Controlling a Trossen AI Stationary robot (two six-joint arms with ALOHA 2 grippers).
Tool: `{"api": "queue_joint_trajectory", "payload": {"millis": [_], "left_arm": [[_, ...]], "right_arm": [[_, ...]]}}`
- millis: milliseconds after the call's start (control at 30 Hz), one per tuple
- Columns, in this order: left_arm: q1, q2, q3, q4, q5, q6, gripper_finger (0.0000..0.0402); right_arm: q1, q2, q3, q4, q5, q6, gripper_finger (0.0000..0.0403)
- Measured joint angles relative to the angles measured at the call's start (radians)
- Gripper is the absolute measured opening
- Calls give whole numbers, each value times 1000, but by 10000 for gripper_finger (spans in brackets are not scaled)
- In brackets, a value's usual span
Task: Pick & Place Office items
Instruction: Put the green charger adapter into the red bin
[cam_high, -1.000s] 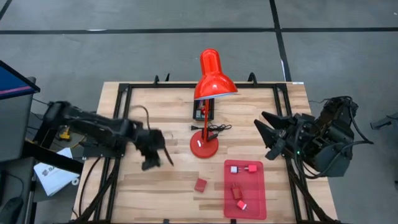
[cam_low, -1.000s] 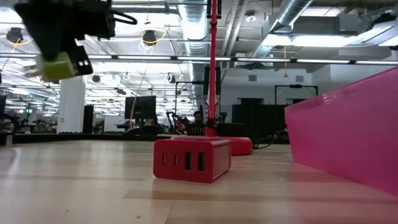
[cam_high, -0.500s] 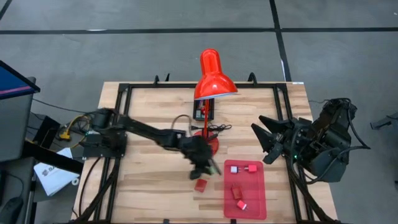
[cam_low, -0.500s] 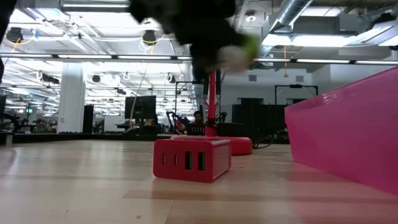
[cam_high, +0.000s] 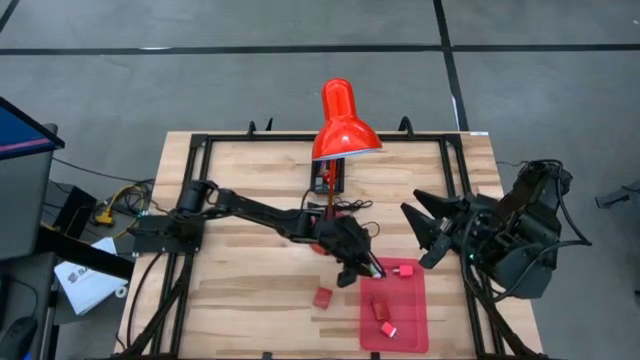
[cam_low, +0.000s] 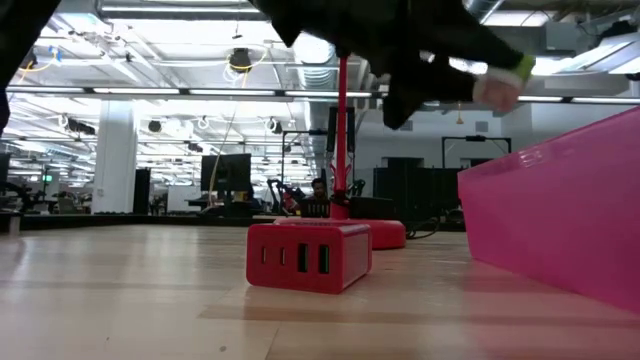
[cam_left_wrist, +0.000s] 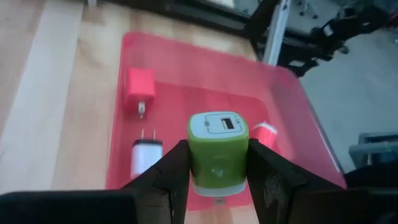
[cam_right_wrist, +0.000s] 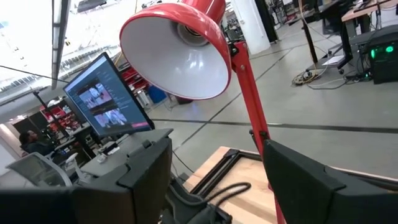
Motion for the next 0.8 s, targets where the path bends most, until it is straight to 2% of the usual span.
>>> {"api": "queue_joint_trajectory", "payload": {"millis": [567, 800], "left_arm": [[-1, 82, 0, 74, -43, -37, 127], [6, 84, 0, 71, -54, -49, 158]], "right_arm": [[-3, 0, 0, -7, 0, 0, 245], [-9, 0, 0, -7, 0, 0, 245]]}}
